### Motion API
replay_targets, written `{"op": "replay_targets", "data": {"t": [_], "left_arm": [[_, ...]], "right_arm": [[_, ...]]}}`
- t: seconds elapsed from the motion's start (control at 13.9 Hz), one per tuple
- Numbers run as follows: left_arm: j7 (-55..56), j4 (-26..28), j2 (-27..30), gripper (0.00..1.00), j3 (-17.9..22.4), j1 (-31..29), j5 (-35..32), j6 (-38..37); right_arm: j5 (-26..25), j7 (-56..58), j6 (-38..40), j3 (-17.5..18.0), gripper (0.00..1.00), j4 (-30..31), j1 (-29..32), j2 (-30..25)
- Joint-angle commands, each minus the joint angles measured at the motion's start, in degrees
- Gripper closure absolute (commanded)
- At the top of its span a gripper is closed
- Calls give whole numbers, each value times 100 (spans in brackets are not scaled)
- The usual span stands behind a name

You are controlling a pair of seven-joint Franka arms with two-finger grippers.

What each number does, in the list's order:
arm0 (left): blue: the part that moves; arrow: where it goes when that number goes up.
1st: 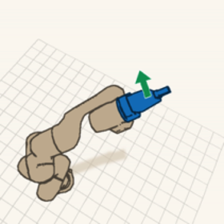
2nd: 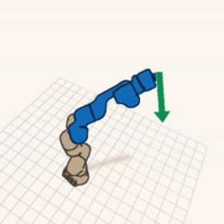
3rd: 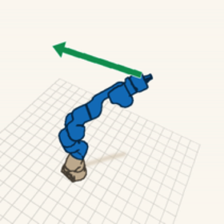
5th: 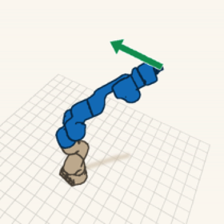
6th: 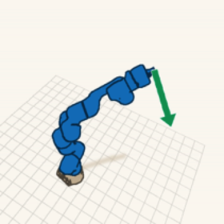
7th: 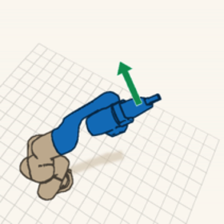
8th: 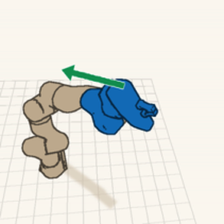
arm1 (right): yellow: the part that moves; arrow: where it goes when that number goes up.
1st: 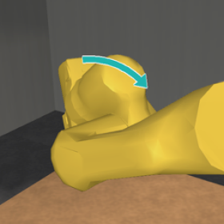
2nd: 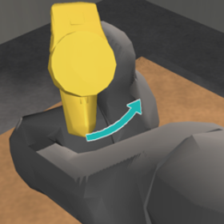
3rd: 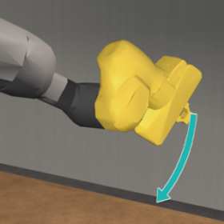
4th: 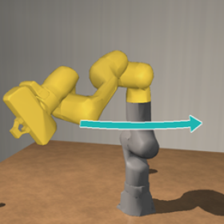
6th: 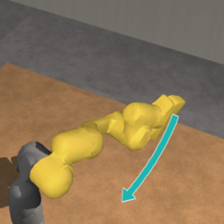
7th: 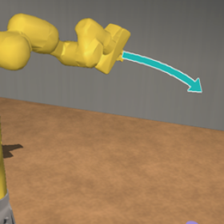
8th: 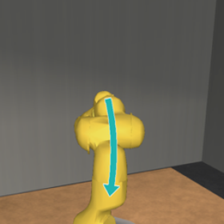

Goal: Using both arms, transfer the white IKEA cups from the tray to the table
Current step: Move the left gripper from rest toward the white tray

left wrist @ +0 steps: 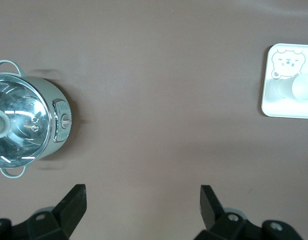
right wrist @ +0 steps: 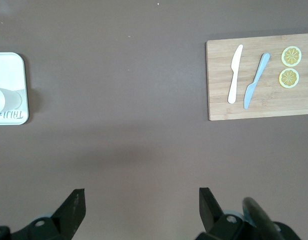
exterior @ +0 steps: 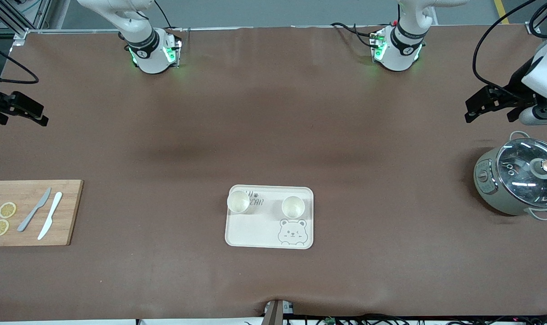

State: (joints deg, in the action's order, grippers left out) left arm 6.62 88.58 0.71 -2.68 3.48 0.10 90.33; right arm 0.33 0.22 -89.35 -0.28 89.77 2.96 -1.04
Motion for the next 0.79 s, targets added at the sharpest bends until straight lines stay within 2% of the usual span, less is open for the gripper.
{"op": "replay_targets", "data": {"t": [0.0,0.22,0.43,0.72], "left_arm": [[-29,-148,-45,0,21,-5,-10,-130],[-30,-166,-123,0,13,3,-19,-130],[49,-578,-754,0,-13,109,-19,-130],[872,-561,-1466,0,-259,468,157,106]], "right_arm": [[-94,-75,-3,-7,0,23,-15,-98],[-77,-119,14,-7,0,23,-7,-90],[-76,-128,23,-7,0,23,-6,-90],[-94,-102,-3,-7,0,-38,-33,-20]]}}
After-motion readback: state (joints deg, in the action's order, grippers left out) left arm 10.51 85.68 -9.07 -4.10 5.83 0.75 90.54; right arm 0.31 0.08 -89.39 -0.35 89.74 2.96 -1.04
